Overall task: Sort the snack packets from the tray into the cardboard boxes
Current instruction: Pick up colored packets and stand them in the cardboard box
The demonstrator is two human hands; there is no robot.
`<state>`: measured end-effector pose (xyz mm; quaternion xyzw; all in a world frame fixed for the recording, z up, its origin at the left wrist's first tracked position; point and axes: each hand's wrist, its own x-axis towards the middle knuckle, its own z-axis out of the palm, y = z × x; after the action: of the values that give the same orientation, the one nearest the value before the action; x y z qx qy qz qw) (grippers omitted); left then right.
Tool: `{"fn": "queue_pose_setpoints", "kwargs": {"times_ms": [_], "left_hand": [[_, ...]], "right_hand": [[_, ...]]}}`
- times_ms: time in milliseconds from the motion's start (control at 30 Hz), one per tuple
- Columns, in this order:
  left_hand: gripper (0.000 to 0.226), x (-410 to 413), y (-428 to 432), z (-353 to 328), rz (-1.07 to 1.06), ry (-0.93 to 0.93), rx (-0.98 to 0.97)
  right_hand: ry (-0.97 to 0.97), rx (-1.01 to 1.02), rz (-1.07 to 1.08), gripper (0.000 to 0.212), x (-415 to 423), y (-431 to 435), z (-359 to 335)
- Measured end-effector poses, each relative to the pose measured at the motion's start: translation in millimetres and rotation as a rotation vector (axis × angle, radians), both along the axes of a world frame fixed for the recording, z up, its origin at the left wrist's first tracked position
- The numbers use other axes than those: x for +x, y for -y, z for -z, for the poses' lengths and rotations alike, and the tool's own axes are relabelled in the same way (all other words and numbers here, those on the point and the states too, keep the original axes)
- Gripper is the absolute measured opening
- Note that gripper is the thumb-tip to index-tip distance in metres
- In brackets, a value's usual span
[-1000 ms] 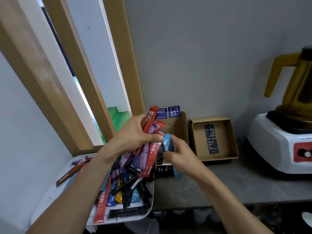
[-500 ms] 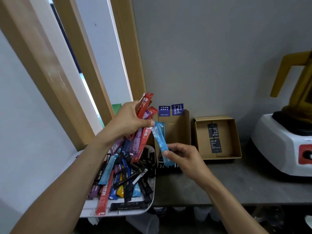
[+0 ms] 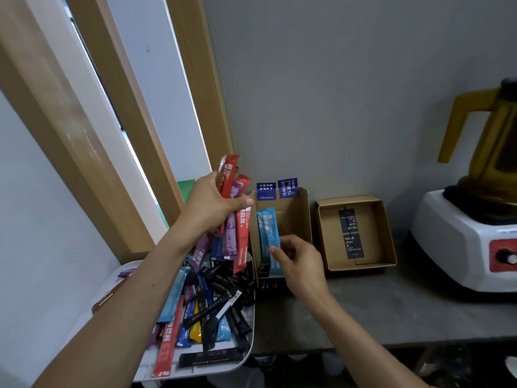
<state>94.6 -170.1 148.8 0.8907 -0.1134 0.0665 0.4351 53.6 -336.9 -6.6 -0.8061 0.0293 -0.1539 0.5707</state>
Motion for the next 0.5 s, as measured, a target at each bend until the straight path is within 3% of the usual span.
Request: {"fn": "queue_pose_setpoints", "kwargs": {"times_ms": [133,233,367,500], "left_hand": [[0.034,0.8,-11.4,-2.1,-0.019,0.003,-0.086],[0.034,2.1,-18.6,2.1,-0.020,-0.019,-0.093],[0.034,3.0,-25.1,7.4,-0.018,-0.046,-0.086],[0.033,4.0,-26.1,10.5,-0.010,-0.045,-0.104]], "right_hand": [[0.046,-0.335,0.183,0.033,25.5,-14.4,14.3],[-0.106,-0.494,0.232,0.032,48.9,-18.4,17.2],[-0.219,-0.406,0.173,0.033,67.5,-18.0,25.6],[-0.211,-0.252,0.183,0.028,75.5,-14.9,35.9]]}}
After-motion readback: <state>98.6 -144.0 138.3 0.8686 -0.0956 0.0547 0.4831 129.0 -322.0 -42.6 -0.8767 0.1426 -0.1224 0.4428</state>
